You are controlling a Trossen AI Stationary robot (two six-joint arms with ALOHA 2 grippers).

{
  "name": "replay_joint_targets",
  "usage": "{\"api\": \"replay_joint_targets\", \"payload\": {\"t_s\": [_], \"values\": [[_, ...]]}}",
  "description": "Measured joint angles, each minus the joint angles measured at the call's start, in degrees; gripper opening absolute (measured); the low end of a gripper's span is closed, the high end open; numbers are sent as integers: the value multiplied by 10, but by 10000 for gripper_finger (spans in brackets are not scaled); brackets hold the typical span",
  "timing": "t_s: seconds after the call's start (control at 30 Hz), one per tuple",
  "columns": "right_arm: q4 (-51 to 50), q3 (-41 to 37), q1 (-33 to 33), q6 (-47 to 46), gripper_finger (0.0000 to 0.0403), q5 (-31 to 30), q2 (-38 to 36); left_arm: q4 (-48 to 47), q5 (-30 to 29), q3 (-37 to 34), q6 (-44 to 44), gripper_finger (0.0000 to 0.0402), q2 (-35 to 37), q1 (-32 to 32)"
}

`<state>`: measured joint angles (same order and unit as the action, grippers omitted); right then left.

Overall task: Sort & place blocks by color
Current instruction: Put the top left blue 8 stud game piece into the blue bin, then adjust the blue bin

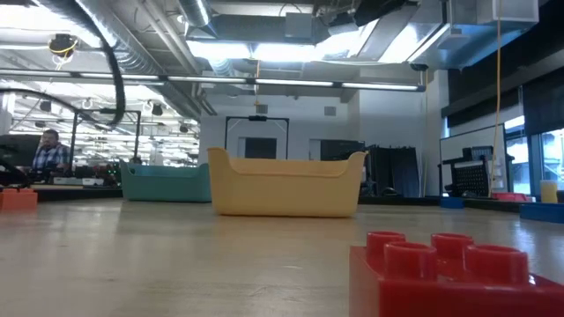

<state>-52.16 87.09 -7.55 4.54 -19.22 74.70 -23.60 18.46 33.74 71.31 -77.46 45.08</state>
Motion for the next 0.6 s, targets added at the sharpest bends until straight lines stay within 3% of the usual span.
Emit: {"api": "replay_joint_targets", "payload": {"t_s": [0.37, 0.6], "values": [[0, 0, 0, 0, 213, 20, 0, 4, -5, 4, 16, 163, 1, 0], [0, 0, 0, 0, 213, 20, 0, -13, -7, 43, 21, 164, 1, 0]]}}
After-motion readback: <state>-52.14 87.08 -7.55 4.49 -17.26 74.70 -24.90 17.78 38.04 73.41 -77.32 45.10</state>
